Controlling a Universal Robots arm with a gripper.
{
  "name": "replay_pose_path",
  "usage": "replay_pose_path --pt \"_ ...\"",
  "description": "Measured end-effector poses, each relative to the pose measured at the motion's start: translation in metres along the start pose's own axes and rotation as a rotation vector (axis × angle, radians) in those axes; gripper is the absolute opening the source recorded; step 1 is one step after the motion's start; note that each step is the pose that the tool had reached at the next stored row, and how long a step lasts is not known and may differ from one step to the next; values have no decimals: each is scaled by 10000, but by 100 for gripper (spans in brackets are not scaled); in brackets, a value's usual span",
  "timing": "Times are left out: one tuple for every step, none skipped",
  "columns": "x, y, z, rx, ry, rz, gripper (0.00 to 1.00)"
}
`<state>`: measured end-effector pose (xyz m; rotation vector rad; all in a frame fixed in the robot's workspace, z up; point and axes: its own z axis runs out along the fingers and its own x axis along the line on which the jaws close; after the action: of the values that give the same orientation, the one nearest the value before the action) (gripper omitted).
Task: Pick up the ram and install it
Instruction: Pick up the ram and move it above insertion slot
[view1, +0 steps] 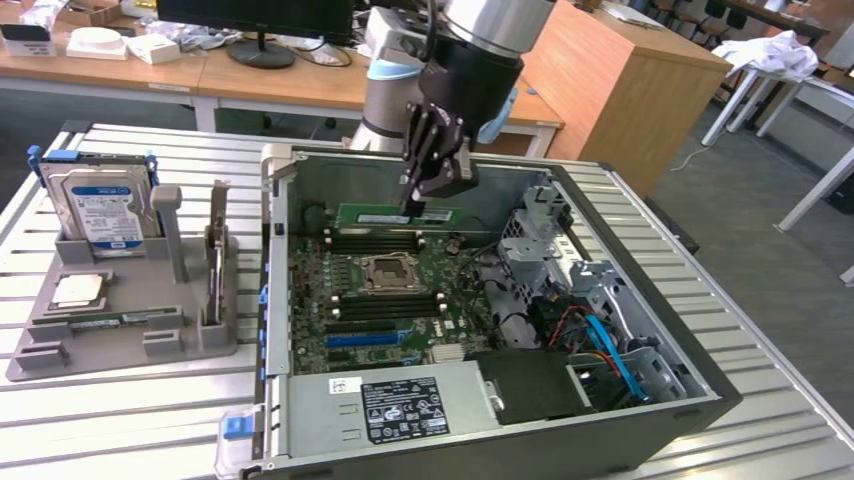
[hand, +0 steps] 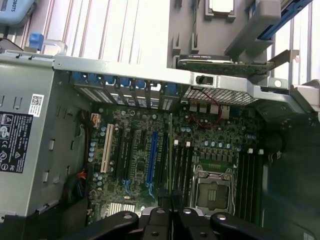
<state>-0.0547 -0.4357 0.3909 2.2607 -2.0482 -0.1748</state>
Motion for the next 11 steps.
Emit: replay_pose_path --pt "1 -15 -1 -4 -1 -1 12" --pt "3 -29 -2 -9 -1 0 12" --pt "4 -45 -3 -14 -2 0 12" --pt "6 -61 -4 -19 -3 0 12" --pt "7 -77 -4 -26 -4 1 12" --pt "9 -93 -5 -32 -6 0 12" --pt "11 -110 -5 -39 -5 0 12" --pt "12 -127 -5 -47 -6 1 12" --pt "14 -143 -5 -53 -6 0 12" --pt "16 -158 -6 -60 -6 0 12" --pt "17 -173 -7 -66 -6 0 12"
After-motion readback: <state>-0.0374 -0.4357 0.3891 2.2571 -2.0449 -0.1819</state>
